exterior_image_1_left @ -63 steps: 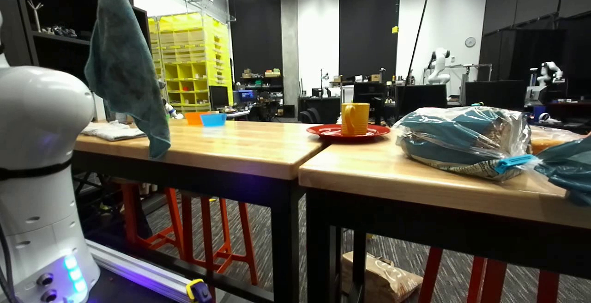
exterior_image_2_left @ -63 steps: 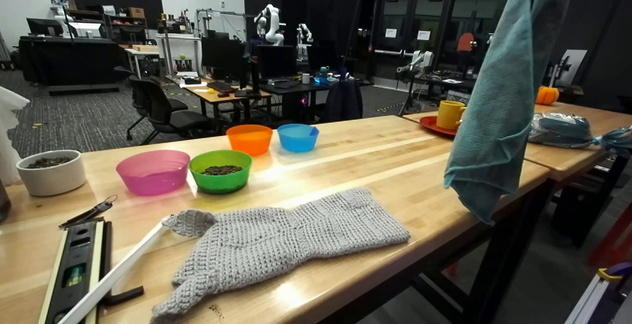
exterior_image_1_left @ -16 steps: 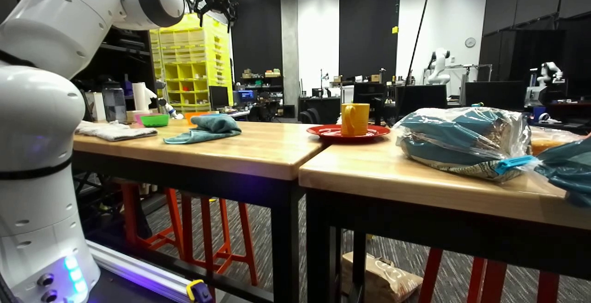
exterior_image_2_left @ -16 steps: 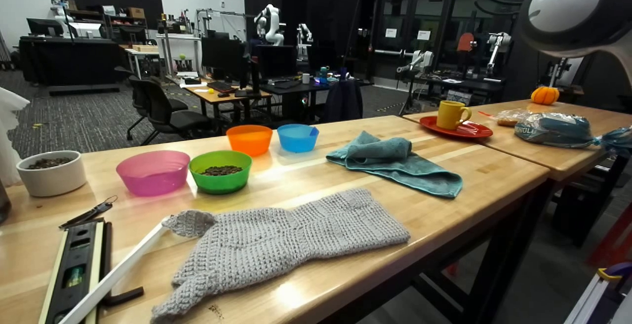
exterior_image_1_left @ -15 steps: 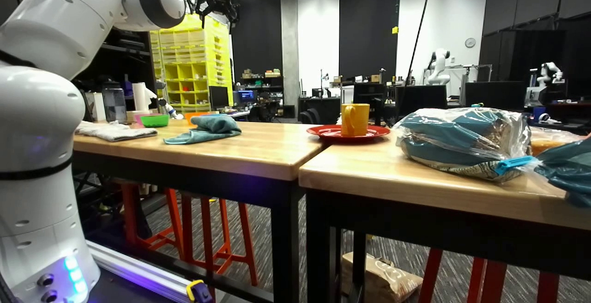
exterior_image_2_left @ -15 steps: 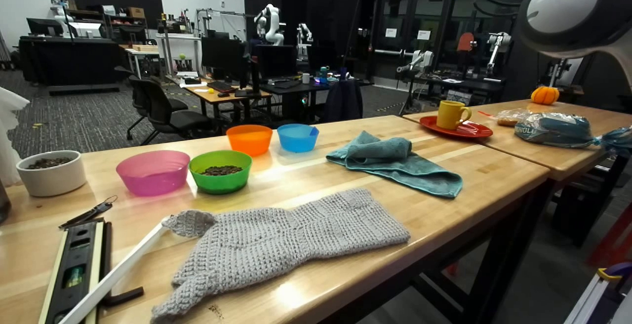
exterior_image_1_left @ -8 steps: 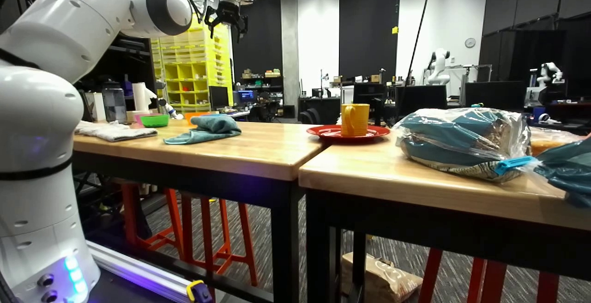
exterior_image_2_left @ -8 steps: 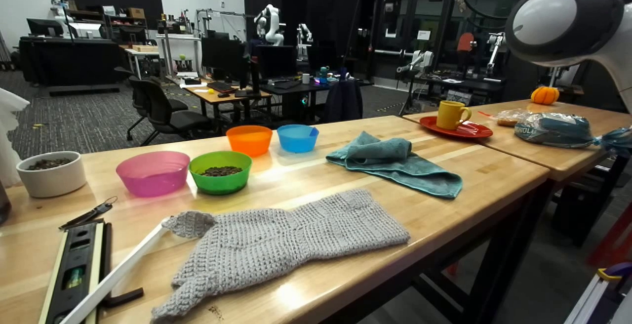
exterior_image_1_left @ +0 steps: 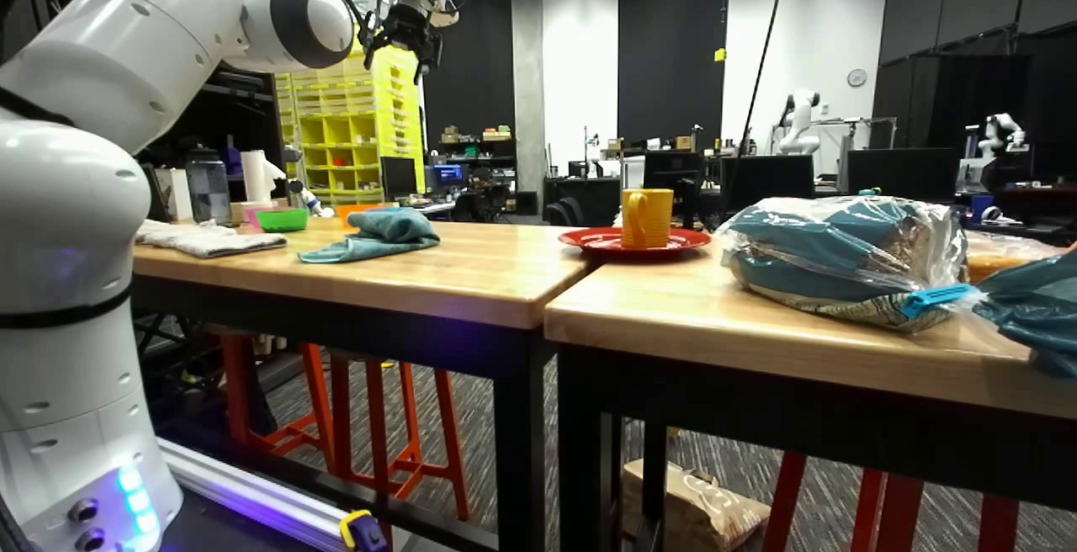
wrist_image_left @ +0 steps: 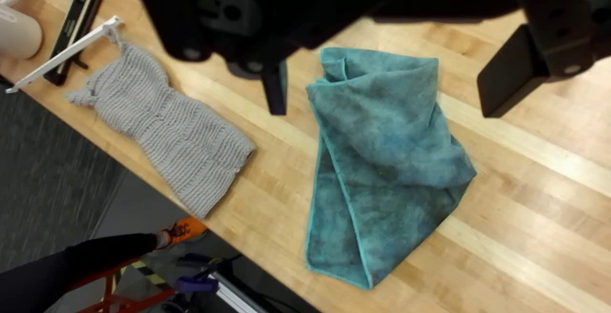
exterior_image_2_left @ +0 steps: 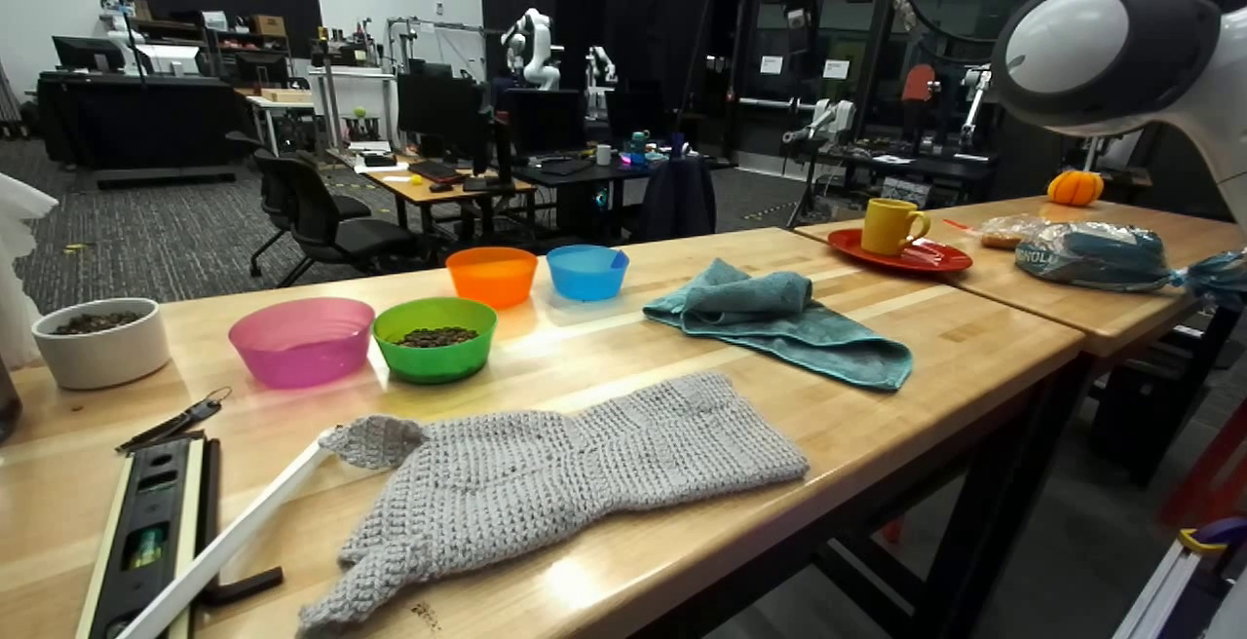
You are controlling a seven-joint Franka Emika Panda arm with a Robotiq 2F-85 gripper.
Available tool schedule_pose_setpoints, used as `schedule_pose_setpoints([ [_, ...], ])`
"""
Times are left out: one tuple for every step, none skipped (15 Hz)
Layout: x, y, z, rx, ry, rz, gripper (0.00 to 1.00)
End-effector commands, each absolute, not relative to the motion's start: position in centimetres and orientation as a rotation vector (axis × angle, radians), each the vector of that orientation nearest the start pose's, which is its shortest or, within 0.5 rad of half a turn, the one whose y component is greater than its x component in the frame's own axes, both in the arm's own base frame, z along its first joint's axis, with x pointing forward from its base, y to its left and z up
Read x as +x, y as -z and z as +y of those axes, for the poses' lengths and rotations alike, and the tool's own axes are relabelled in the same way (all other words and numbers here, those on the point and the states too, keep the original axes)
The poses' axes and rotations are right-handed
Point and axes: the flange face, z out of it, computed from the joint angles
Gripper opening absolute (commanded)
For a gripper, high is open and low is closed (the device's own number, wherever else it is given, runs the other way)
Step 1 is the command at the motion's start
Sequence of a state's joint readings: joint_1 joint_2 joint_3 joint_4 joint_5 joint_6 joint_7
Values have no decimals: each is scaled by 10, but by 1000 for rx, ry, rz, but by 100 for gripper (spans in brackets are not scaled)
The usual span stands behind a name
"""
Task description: Unfold the towel on the table
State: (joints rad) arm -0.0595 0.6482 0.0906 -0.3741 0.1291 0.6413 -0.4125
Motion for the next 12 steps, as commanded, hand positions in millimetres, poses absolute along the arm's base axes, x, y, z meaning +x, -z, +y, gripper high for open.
schedule_pose_setpoints([
  [577, -677, 7, -2716, -508, -747, 100],
  [579, -675, 8, -2703, -498, -755, 100],
  [581, -673, 8, -2685, -484, -763, 100],
  [584, -671, 7, -2672, -475, -771, 100],
  [586, -668, 6, -2654, -476, -776, 100],
  [587, -664, 4, -2639, -491, -773, 100],
  [589, -659, 2, -2619, -501, -781, 100],
  [591, -654, -1, -2593, -514, -786, 100],
  [592, -649, -3, -2569, -525, -790, 100],
  [595, -642, -5, -2546, -538, -793, 100],
  [597, -636, -8, -2514, -553, -796, 100],
  [600, -628, -11, -2493, -568, -795, 100],
])
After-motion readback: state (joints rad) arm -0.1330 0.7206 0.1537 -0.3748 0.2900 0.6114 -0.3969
